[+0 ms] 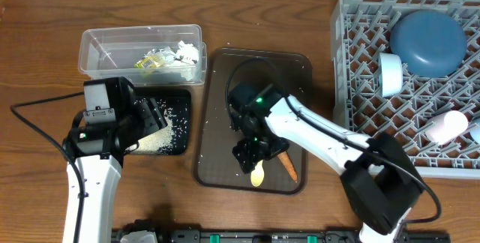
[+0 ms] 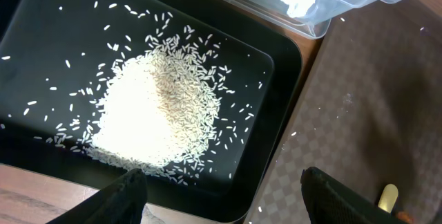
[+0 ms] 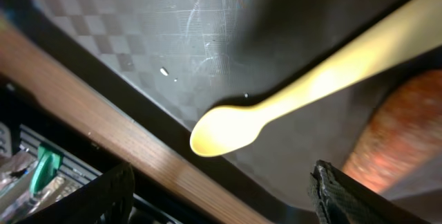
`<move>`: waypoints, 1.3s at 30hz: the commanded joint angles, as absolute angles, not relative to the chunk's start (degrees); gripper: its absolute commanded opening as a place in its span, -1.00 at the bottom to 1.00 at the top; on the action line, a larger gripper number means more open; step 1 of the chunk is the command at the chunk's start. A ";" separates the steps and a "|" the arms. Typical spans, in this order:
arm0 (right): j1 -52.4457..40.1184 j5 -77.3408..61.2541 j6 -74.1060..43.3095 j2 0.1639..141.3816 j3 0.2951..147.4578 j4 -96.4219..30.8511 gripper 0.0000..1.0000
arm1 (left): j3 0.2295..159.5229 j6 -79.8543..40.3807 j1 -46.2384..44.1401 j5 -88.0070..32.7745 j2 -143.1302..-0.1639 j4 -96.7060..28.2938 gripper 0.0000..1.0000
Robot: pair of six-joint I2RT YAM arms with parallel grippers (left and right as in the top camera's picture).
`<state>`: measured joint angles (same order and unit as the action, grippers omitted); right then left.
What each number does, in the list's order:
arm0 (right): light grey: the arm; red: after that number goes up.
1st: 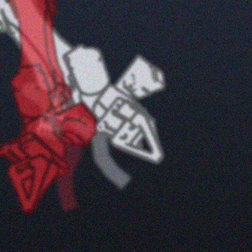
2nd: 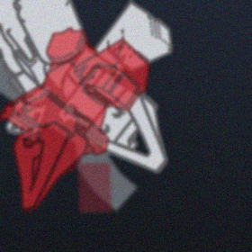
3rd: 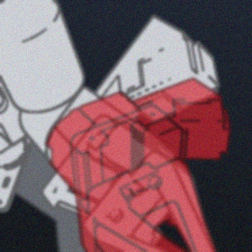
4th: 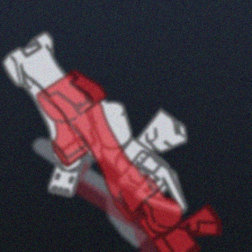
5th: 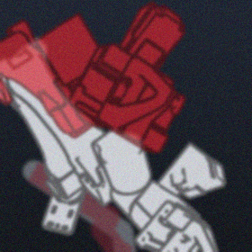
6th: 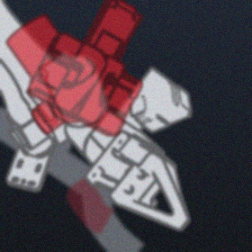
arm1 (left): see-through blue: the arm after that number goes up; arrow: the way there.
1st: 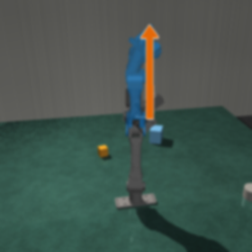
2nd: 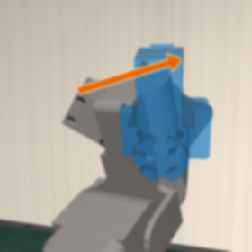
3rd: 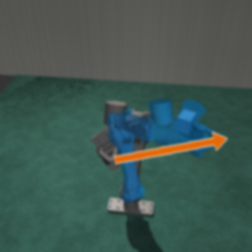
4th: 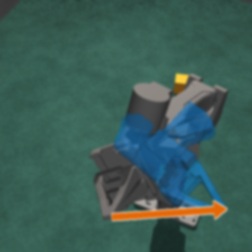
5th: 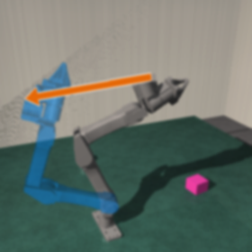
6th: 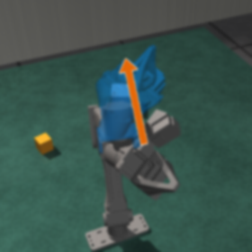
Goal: Sort waste into correct bins and load items into the dishwasher rack
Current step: 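Lower the right gripper onto the wooden spoon and grasp it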
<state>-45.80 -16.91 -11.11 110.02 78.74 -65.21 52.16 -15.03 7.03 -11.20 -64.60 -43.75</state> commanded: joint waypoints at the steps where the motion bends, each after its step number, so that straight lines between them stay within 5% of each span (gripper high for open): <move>1: -46.48 -17.37 -13.76 111.81 78.24 -65.01 0.57 | 53.58 -15.31 7.31 -10.92 -64.34 -44.18 0.47; 11: -46.30 -17.39 -13.76 119.46 76.75 -61.47 0.35 | 53.58 -15.31 7.31 -10.92 -64.34 -44.75 0.48; 18: -45.60 -14.87 -13.72 120.01 76.75 -61.41 -0.19 | 53.58 -15.31 7.31 -10.92 -64.34 -44.75 0.48; 39: -43.13 -8.78 -12.99 120.01 76.82 -53.65 -0.90 | 53.58 -15.31 7.33 -10.92 -64.34 -44.71 0.48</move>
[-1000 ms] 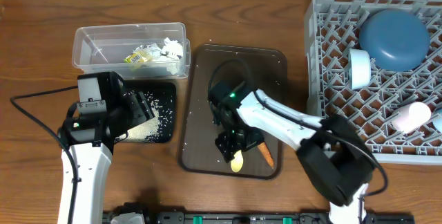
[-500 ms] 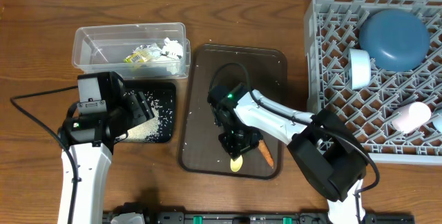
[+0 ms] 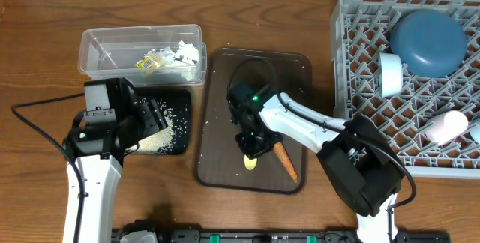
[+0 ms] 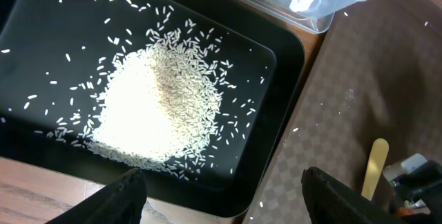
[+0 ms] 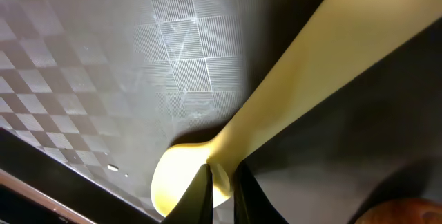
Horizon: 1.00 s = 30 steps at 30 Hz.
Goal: Sort waste into correct bins and load items into the dishwasher rack
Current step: 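Lower the right gripper onto the wooden spoon and grasp it, then lift the wooden spoon with the right gripper toward the dish rack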
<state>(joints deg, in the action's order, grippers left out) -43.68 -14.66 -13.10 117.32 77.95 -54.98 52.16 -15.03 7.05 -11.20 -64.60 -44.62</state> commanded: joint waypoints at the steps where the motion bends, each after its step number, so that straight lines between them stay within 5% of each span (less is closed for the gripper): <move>1: -43.13 -8.78 -12.78 120.01 76.82 -53.65 -0.95 | 53.58 -15.31 7.33 -10.92 -64.34 -44.71 0.48; 30: -34.02 -0.03 -4.60 110.45 78.02 -55.29 -0.98 | 53.58 -15.31 7.31 -10.92 -64.34 -44.49 0.49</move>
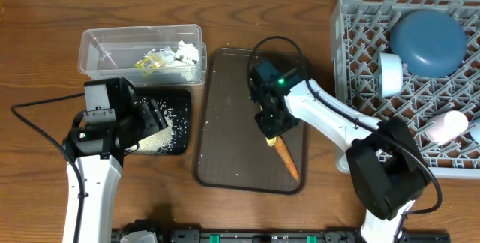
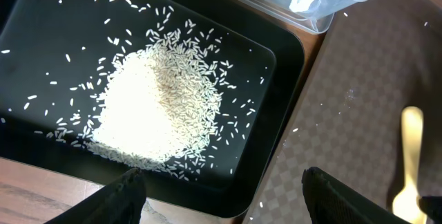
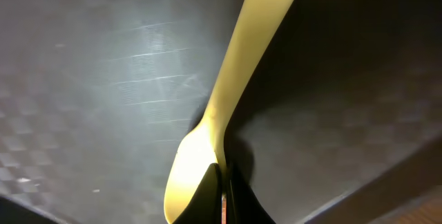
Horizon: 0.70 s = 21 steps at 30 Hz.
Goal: Sort waste into correct bins and load items into the dishwasher rack
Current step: 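Lift the wooden spoon with the right gripper toward the dish rack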
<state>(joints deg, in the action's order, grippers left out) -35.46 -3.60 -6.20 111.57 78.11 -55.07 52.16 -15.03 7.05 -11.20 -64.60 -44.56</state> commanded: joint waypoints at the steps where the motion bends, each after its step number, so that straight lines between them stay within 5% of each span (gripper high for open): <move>1: -33.65 0.01 -4.56 110.45 78.02 -55.24 -0.98 | 53.58 -15.31 7.33 -10.90 -64.34 -44.47 0.50; 6: -32.91 -0.45 -2.63 110.45 78.02 -53.67 -0.96 | 53.58 -15.33 7.31 -10.92 -64.34 -44.07 0.49; 13: -33.15 -0.45 -2.50 110.48 78.00 -49.45 -0.27 | 53.58 -15.33 7.31 -10.92 -64.34 -43.88 0.49; 21: -33.06 -0.43 -3.42 110.78 77.97 -44.34 -0.11 | 53.58 -15.33 7.31 -10.92 -64.34 -43.88 0.50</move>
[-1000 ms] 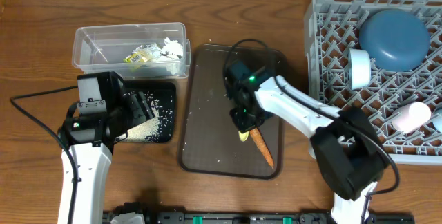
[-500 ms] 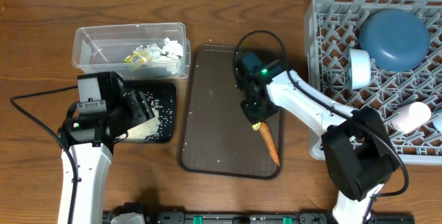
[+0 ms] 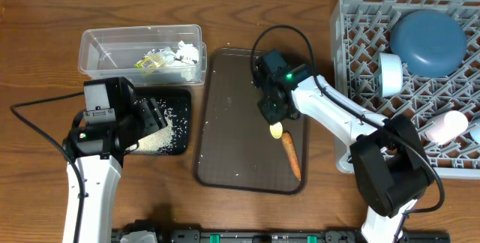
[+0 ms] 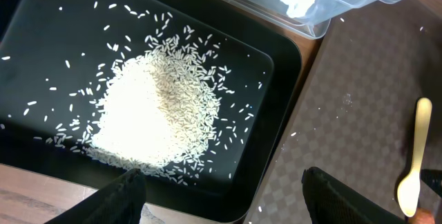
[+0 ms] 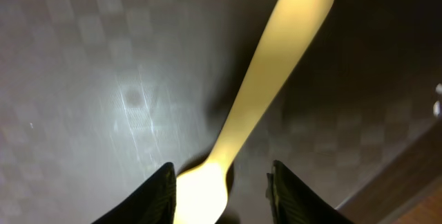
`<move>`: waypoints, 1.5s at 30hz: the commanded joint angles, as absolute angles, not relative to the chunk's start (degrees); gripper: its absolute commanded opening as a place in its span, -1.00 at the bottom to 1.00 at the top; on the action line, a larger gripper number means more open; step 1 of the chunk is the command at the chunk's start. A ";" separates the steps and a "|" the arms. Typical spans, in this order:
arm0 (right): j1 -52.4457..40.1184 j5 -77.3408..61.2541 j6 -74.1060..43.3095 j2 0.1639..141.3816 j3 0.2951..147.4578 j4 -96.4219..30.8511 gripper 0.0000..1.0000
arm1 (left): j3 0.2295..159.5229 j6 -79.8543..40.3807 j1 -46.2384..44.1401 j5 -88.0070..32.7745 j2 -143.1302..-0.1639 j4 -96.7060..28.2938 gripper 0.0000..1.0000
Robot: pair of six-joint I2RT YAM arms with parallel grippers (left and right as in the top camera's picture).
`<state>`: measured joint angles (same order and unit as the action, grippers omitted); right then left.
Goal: Sort waste into correct bins and load items into the dishwasher rack
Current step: 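Lift the wooden spoon with the right gripper toward the dish rack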
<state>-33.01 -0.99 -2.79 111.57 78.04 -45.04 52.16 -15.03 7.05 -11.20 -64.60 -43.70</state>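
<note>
A pale yellow spoon (image 5: 262, 106) lies over the brown tray (image 3: 232, 123), its bowl (image 3: 277, 130) just beyond the carrot (image 3: 291, 155). My right gripper (image 5: 221, 182) is open around the spoon's bowl end, and the fingers stand apart from it; the overhead view shows this gripper (image 3: 271, 108) near the tray's right side. The spoon (image 4: 414, 162) also shows at the right edge of the left wrist view. My left gripper (image 4: 221, 189) hangs open and empty over the near edge of the black tray (image 4: 286, 113) of rice.
A clear bin (image 3: 97, 44) with paper scraps stands behind the black tray. The grey dish rack (image 3: 360, 63) at the right holds a blue bowl (image 3: 427, 40), a white cup (image 3: 390, 74) and another white item. Cables trail from both arms.
My right gripper has opened; its fingers, then pinched on the spoon, now stand apart on either side of it. It also shifted slightly toward the tray's far end. The left arm is unchanged.
My right gripper was open over the spoon at the tray's near edge, beside the carrot. Then it was shut on the spoon there. Later it held the spoon farther right and back on the tray, and now it is open around it.
</note>
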 commanded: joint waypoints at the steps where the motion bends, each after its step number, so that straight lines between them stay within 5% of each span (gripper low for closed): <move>1: -33.10 -0.40 -4.32 111.04 77.97 -44.05 -0.10 | 53.58 -15.33 7.31 -10.92 -64.34 -43.88 0.50; 16: -33.74 1.93 -14.76 117.36 77.95 -44.14 -0.15 | 53.58 -15.33 7.31 -10.92 -64.34 -43.88 0.50; 20: -34.35 1.85 -14.79 117.82 77.93 -44.36 -0.56 | 53.58 -15.33 7.31 -10.92 -64.34 -43.90 0.50; 29: -33.61 1.85 -14.76 117.60 78.22 -44.66 -0.97 | 53.58 -15.33 7.31 -10.92 -64.34 -43.88 0.49; 45: -24.86 -2.00 -5.58 107.79 88.55 -53.49 -0.98 | 53.58 -15.31 7.31 -10.92 -64.34 -43.88 0.49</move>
<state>-26.89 -0.93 -10.04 111.87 86.04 -51.96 52.16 -15.03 7.05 -11.22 -64.60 -43.72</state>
